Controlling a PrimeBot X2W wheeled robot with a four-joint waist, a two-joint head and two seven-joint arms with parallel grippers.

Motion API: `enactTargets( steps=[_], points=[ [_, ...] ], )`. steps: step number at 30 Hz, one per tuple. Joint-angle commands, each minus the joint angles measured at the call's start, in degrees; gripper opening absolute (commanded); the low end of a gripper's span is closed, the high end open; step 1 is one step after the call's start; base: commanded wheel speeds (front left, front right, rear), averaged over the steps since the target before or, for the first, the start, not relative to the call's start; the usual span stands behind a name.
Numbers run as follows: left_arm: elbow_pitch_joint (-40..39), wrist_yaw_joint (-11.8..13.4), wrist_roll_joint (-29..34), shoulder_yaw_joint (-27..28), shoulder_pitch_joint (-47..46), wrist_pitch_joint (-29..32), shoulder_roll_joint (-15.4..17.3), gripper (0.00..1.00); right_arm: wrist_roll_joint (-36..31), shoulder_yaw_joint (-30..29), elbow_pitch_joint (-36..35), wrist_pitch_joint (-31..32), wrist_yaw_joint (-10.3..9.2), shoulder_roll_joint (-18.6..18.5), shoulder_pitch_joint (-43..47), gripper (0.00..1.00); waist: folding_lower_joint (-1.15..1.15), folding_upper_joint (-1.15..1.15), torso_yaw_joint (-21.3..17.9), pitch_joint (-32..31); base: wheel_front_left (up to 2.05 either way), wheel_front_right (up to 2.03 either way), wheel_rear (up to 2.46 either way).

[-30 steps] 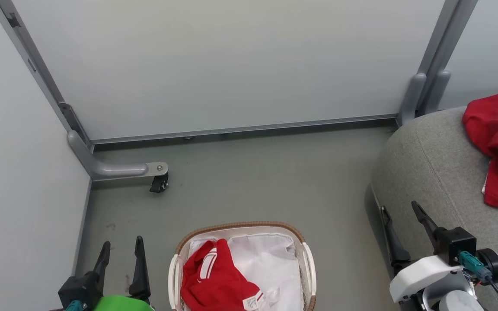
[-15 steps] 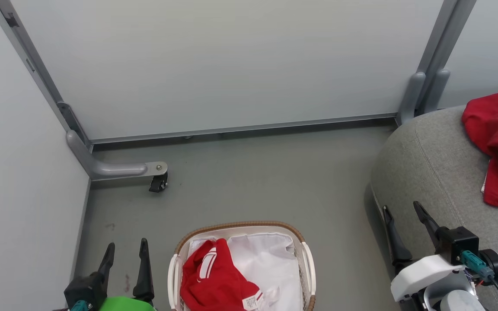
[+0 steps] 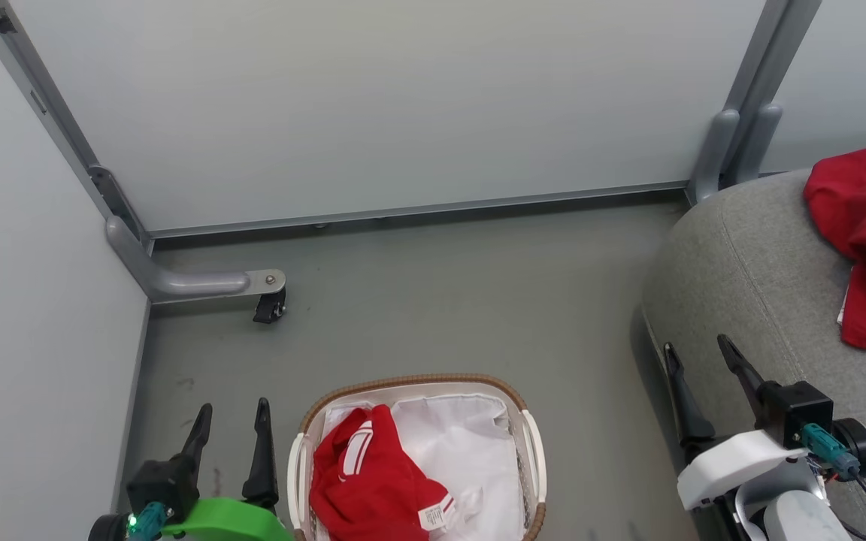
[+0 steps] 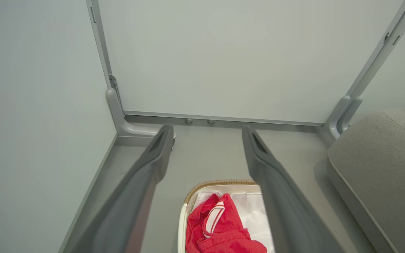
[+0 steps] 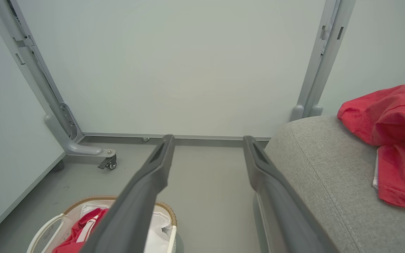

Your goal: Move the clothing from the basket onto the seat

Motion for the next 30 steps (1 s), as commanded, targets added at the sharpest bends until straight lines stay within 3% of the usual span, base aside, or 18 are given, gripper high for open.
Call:
enactTargets(
  steps=[1, 7, 14, 23, 30],
  points=[
    [0.41, -0.25, 0.43, -0.38, -1.62, -0.03, 0.06, 1.0, -0.15, 0.08, -0.45, -0.26, -0.06, -0.2, -0.99, 1.0, 0.0, 0.0, -0.43, 1.1, 0.0, 0.0, 0.0],
    [4.7, -0.81, 2.25, -2.05, -7.59, -0.03, 0.07, 1.0, -0.69, 0.55, -1.49, -0.26, -0.06, -0.2, -3.69, 1.0, 0.0, 0.0, -1.87, 5.8, 0.0, 0.0, 0.0],
    [14.97, -1.66, 4.32, -6.07, -17.47, -0.03, 0.46, 1.0, -1.4, 1.13, -3.1, -0.26, -0.06, -0.2, -7.9, 1.0, 0.0, 0.0, -4.59, 13.13, 0.0, 0.0, 0.0],
    [31.41, -2.08, 5.04, -15.98, -28.95, 3.79, 0.42, 1.0, -0.85, 2.87, -5.26, -0.26, -0.06, -0.15, -13.42, 1.0, 0.0, 0.0, -9.41, 23.8, 0.0, 0.0, 0.0],
    [39.52, -2.05, 3.41, -23.7, -34.48, 6.99, 1.29, 1.0, 0.56, 4.84, -6.56, -0.26, -0.06, -0.17, -16.35, 1.0, 0.0, 0.0, -12.95, 30.35, 0.0, 0.0, 0.0]
  ],
)
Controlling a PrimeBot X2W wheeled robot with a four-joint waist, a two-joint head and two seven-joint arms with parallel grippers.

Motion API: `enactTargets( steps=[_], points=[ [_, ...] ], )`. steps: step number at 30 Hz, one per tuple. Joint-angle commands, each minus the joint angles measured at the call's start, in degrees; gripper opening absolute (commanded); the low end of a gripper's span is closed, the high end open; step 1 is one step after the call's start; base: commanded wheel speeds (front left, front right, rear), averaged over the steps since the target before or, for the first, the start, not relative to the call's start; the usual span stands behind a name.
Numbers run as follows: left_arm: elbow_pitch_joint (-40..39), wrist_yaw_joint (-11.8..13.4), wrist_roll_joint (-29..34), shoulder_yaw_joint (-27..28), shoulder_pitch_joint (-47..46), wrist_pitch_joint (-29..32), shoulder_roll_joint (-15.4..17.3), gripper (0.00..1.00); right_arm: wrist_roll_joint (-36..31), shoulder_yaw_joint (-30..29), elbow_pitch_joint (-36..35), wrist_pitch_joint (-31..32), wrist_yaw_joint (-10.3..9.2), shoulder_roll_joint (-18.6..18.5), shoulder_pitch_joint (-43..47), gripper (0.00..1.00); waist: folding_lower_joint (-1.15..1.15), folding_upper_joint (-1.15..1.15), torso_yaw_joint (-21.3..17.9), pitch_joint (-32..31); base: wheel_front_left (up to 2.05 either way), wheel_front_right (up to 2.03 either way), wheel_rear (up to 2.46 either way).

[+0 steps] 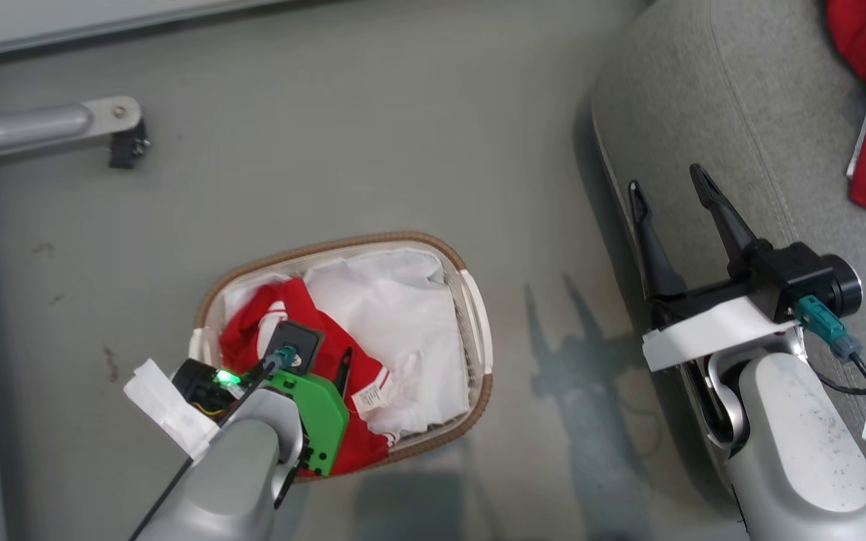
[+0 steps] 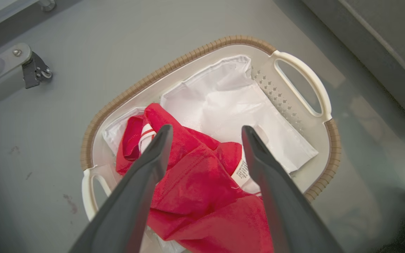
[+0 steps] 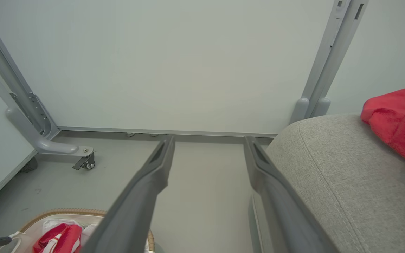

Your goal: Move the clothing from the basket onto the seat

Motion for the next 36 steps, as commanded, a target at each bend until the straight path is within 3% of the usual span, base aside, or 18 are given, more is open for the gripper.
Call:
enactTargets(
  steps=[1, 16, 33, 34, 35, 36],
  points=[
    [1.26, 0.02, -0.41, -0.69, -1.94, 0.52, 1.3, 1.0, 0.62, 0.37, -0.49, -0.26, -0.06, -0.12, -1.17, 1.0, 0.0, 0.0, -5.21, 6.88, 0.0, 0.0, 0.0],
    [10.74, 0.02, -2.46, -7.05, -10.42, 4.92, 5.83, 1.0, 4.09, 4.16, -2.17, -0.27, -0.06, -0.12, -4.6, 1.0, 0.0, 0.0, -9.08, 17.53, 0.0, 0.0, 0.0],
    [13.21, 0.02, -5.2, -11.55, -12.46, 10.3, 8.39, 1.0, 6.14, 7.2, -3.22, -0.26, -0.06, -0.13, -6.32, 1.0, 0.0, 0.0, -11.02, 22.38, 0.0, 0.0, 0.0],
    [13.31, 0.02, -5.39, -11.71, -12.44, 10.6, 8.41, 0.66, 6.29, 7.3, -3.2, -0.26, -0.06, -0.13, -6.35, 1.0, 0.0, 0.0, -11.17, 22.55, 0.0, 0.0, 0.0],
    [13.35, 0.02, -5.54, -11.82, -12.46, 10.67, 8.4, 0.44, 6.38, 7.34, -3.18, -0.26, -0.06, -0.14, -6.36, 1.0, 0.0, 0.0, -11.25, 22.65, 0.0, 0.0, 0.0],
    [13.41, 0.01, -5.68, -11.98, -12.5, 10.67, 8.37, 0.15, 6.44, 7.33, -3.11, -0.26, -0.06, -0.13, -6.35, 1.0, 0.0, 0.0, -11.31, 22.72, 0.0, 0.0, 0.0]
  ],
)
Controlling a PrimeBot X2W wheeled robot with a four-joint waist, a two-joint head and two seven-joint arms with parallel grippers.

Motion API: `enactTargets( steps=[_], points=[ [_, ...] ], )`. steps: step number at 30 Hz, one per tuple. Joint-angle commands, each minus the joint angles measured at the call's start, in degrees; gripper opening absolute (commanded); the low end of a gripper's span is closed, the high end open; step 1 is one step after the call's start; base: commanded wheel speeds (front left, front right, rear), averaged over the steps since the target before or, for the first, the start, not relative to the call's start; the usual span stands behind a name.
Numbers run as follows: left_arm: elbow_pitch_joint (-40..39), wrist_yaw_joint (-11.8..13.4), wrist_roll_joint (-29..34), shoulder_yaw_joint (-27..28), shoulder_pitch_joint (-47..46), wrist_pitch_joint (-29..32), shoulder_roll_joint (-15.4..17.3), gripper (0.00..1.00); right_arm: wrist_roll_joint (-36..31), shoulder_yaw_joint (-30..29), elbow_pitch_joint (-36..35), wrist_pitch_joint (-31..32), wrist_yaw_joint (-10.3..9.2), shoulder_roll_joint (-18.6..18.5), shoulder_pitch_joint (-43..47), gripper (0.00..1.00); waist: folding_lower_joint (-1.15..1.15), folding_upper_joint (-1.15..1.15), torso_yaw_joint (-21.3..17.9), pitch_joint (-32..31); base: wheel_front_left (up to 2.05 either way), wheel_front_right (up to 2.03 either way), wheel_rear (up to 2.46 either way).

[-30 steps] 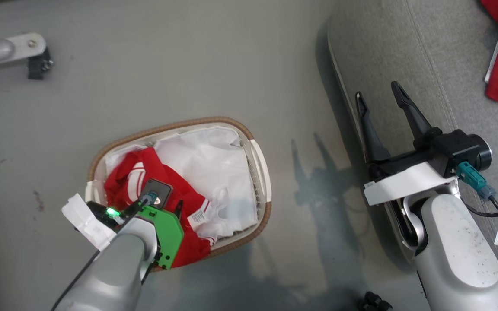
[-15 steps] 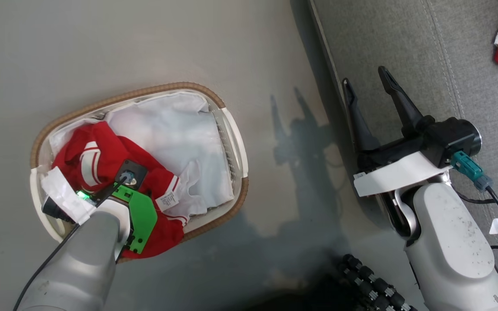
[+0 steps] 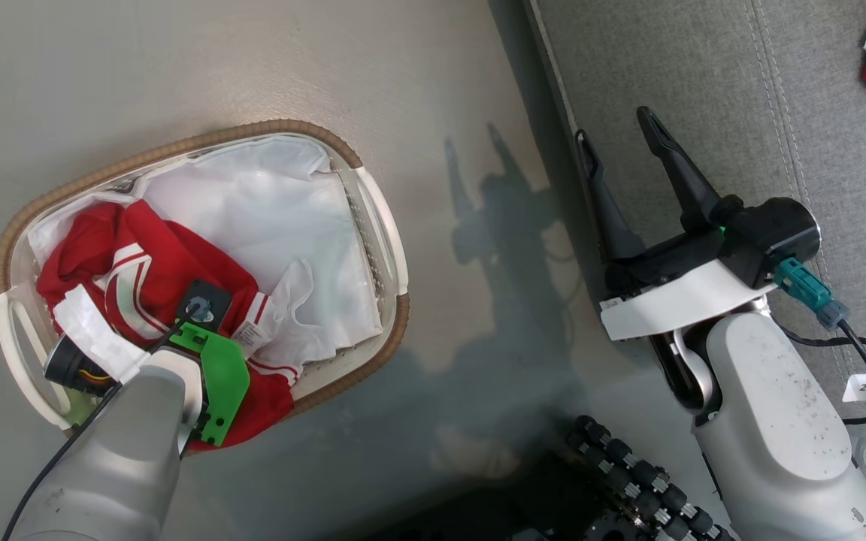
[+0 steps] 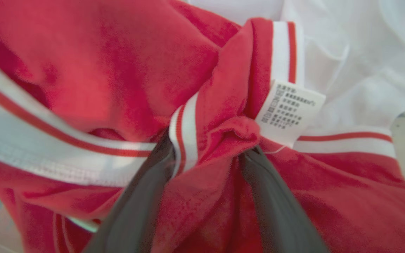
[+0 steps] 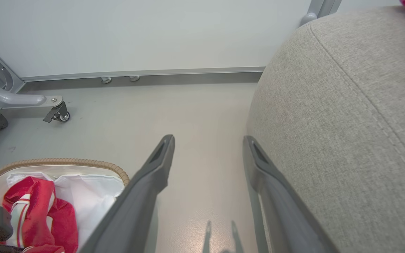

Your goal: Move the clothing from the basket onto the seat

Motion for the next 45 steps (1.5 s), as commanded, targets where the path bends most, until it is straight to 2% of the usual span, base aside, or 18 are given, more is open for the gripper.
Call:
enactTargets(
  steps=[1, 11, 20, 35, 45],
  points=[
    [0.2, 0.04, -0.24, -0.32, -0.91, -0.21, 0.23, 0.0, 0.43, -0.01, -0.01, -0.26, -0.06, -0.12, -0.5, 1.0, -0.01, 0.0, -0.26, 0.24, 0.0, 0.0, 0.0],
    [-1.41, 0.04, -1.97, -2.33, 1.63, -6.41, -1.69, 0.0, -0.75, -0.78, 1.71, -0.27, -0.06, -0.13, 0.38, 1.0, -0.01, 0.0, 1.61, -3.85, 0.0, 0.0, 0.0],
    [-7.05, 0.03, -6.32, -5.09, 5.02, -13.91, -3.25, 0.0, -3.4, -2.81, 3.69, -0.27, -0.06, -0.16, 3.4, 1.0, -0.01, 0.0, 5.45, -13.92, 0.0, 0.0, 0.0],
    [-22.2, 0.03, -8.77, -13.39, 6.39, -17.41, -0.1, 0.0, -8.29, -5.61, 7.5, -0.26, -0.06, -0.18, 13.57, 1.0, -0.01, 0.0, 12.02, -36.23, 0.0, 0.0, 0.0],
    [-32.32, 0.04, -10.88, -17.13, 0.46, -14.76, 3.61, 0.0, -9.05, -4.38, 9.1, -0.26, -0.06, -0.16, 19.3, 1.0, -0.01, 0.0, 13.33, -47.39, 0.0, 0.0, 0.0]
  ],
)
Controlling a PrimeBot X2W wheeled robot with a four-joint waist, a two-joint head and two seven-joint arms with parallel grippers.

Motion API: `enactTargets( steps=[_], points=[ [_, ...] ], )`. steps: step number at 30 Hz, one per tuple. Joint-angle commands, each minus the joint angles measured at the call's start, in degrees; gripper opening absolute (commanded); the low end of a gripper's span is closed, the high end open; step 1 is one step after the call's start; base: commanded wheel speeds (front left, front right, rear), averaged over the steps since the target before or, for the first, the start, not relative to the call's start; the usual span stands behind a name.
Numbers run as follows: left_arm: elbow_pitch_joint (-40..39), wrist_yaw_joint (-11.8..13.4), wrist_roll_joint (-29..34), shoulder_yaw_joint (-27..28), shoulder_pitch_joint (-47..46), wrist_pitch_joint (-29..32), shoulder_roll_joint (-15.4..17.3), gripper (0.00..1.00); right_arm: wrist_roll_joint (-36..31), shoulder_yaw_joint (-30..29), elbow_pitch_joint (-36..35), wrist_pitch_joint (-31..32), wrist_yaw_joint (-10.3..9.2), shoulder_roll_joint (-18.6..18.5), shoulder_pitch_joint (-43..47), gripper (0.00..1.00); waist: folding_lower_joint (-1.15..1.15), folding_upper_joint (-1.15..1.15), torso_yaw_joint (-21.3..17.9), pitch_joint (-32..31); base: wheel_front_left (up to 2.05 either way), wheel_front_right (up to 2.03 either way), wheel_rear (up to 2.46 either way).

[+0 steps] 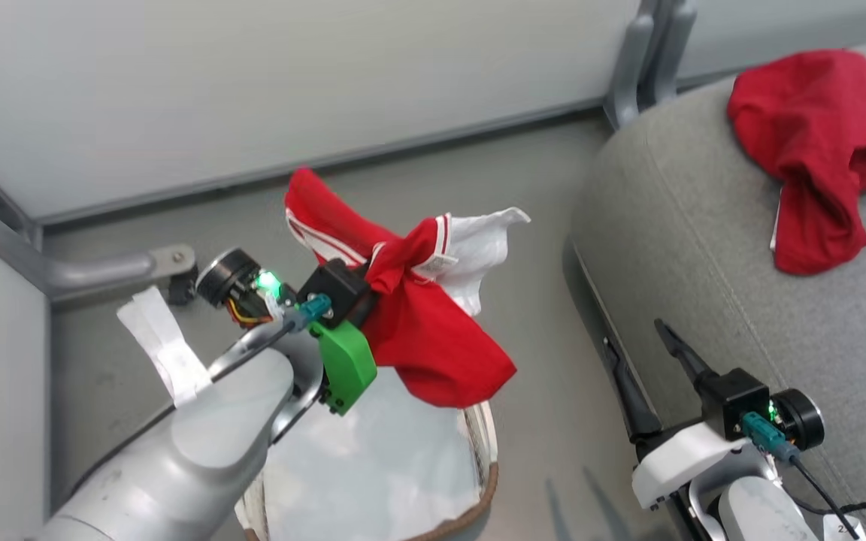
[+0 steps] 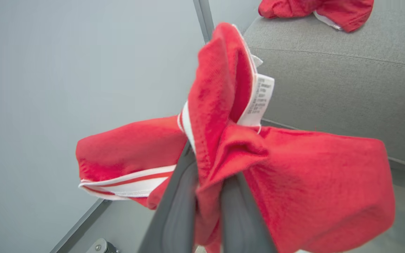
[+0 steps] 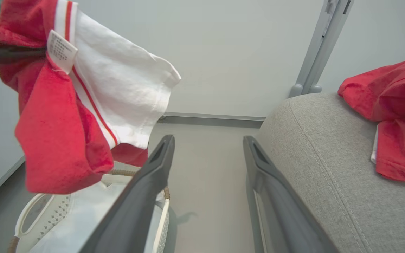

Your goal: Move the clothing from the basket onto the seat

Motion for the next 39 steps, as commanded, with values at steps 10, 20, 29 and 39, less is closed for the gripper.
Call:
enactTargets(
  steps=[10, 20, 29, 39],
  points=[
    [-7.82, 0.07, -2.19, -0.36, -9.45, 4.2, 2.61, 0.0, 0.13, 2.76, -0.3, -0.27, -0.06, -0.21, 0.42, 1.0, 0.01, 0.0, 2.71, -10.34, 0.0, 0.0, 0.0],
    [-8.99, 0.08, -3.12, -0.73, -13.88, 5.48, 0.16, 0.0, 1.85, 11.83, -2.43, -0.28, -0.06, -0.21, -2.56, 1.0, 0.01, 0.0, 3.0, -11.49, 0.0, 0.0, 0.0],
    [-8.69, 0.08, -4.06, -2.31, -14.61, 5.45, -1.42, 0.0, 2.4, 15.1, -5.99, -0.27, -0.06, -0.21, -7.19, 1.0, 0.01, 0.0, 4.28, -11.75, 0.0, 0.0, 0.0],
    [-8.63, 0.08, -5.57, -3.49, -14.0, 4.82, -2.72, 0.0, 2.2, 14.92, -4.05, -0.27, -0.06, -0.19, -12.96, 0.93, 0.01, 0.0, 5.74, -11.78, 0.0, 0.0, 0.0]
  ],
)
